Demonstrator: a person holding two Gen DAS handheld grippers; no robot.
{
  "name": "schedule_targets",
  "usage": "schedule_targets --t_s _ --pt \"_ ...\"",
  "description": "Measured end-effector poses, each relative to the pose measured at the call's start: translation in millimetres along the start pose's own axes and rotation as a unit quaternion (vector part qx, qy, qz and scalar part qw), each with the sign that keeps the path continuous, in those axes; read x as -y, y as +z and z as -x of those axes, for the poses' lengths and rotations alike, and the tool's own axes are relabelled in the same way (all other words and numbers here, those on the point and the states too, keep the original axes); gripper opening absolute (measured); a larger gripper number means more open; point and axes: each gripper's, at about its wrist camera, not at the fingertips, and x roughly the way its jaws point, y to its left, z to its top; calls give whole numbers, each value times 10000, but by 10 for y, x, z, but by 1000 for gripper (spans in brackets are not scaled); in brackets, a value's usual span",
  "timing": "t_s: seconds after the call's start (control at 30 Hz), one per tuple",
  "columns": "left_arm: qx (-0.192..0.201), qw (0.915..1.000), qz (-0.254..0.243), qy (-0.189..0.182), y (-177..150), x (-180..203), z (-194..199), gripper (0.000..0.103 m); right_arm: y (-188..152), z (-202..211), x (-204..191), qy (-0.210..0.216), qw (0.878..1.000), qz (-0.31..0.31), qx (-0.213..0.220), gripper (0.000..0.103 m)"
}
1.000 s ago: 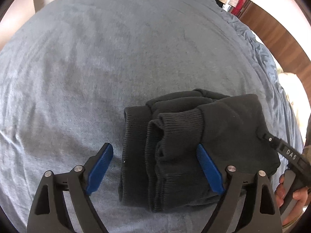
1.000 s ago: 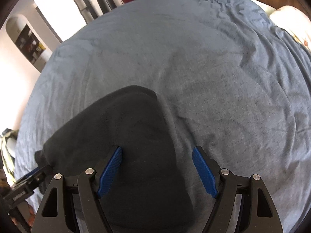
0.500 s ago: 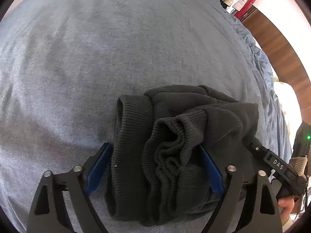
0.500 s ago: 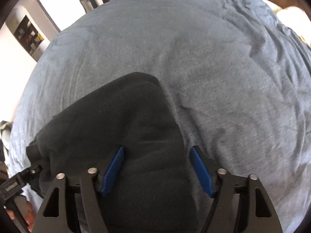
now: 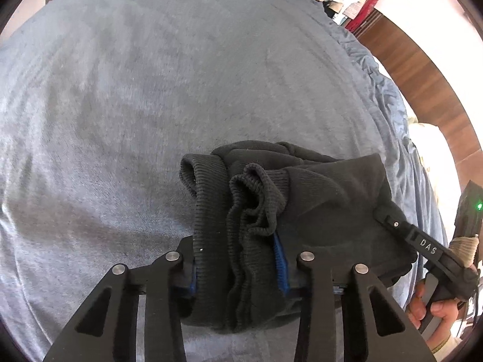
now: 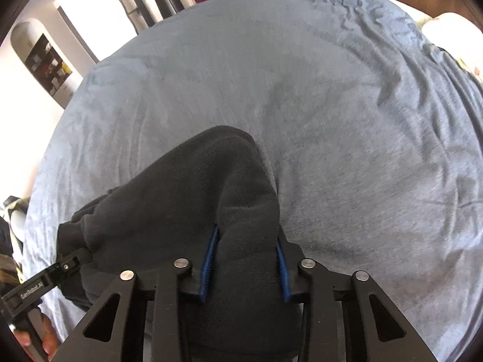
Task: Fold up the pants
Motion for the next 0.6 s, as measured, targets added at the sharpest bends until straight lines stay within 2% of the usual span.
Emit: schedule_targets --t_s 0.17,0.27,0.6 --pt "226 9996 -26 -169 28 81 248 35 26 262 -19 61 9998 -29 178 27" --pt "345 9991 -26 -245 24 75 403 35 26 443 -111 -67 9992 157 374 27" --pt "860 9962 -36 -146 39 -139 1103 35 79 906 -526 122 9952 569 781 27"
